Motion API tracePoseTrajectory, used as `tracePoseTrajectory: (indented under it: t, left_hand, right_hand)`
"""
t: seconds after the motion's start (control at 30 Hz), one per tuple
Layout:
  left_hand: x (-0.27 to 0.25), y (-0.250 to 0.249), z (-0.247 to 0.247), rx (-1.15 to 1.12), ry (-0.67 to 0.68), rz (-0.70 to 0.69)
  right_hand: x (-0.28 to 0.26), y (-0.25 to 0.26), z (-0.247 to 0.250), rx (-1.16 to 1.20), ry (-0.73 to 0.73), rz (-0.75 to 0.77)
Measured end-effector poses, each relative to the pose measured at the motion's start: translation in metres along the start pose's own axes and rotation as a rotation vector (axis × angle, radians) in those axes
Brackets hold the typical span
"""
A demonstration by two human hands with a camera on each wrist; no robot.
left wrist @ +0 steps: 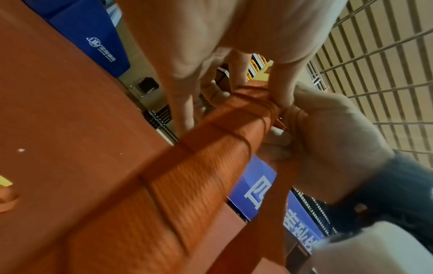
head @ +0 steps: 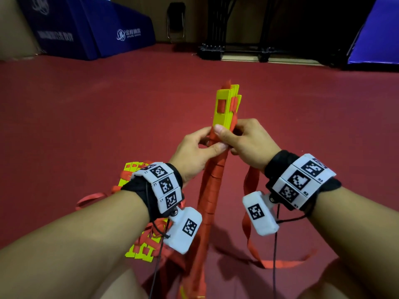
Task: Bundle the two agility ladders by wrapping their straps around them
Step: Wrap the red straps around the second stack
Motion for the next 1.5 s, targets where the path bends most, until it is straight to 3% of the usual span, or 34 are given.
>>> tracePoseTrajectory:
  t: [0.17, 0.4, 0.57, 0.8, 1.2, 1.37, 1.5]
  left_hand:
    - [0.001, -0.003, 0.0, -0.057, 0.023, 0.042]
    - [0.001, 0.007, 0.003, -0.069, 0.025, 0.167]
    - [0.005, 0.017, 0.006, 0.047, -0.093, 0.151]
    - [0.009, 0.018, 0.003, 0.078, -0.124, 0.144]
    - [0.011, 0.007, 0.004, 0.178, 0.007, 0.137]
    - [0.015, 0.008, 0.004, 0.195, -0.051, 0.144]
    - [0.016, 0.006, 0.001, 0.337, -0.088, 0.113]
  right_hand:
    - [0.003, -0.007, -0.002, 0.093, 0.005, -0.044]
    - [0.003, -0.009, -0.007, 0.01, 0.013, -0.094]
    - [0.001, -0.012, -0.005, -0.115, 0.017, -0.154]
    - [-0.002, -0.006, 0.0, -0.364, -0.093, -0.153]
    - [-0.015, -0.004, 0.006, -0.367, -0.14, -0.191]
    - [-0.015, -0.003, 0.004, -0.355, -0.16, -0.187]
    - [-0.014, 0.0, -0.002, -0.328, -0.156, -0.196]
Point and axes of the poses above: each hand's wrist, its own x-axis towards the middle knuckle, its own z-axis out of the back of the hand, y = z × x, the point moved 5 cm from there along x, towards the middle knuckle, and after that the axes turned 3 degrees about -y, right-handed, at the moved point
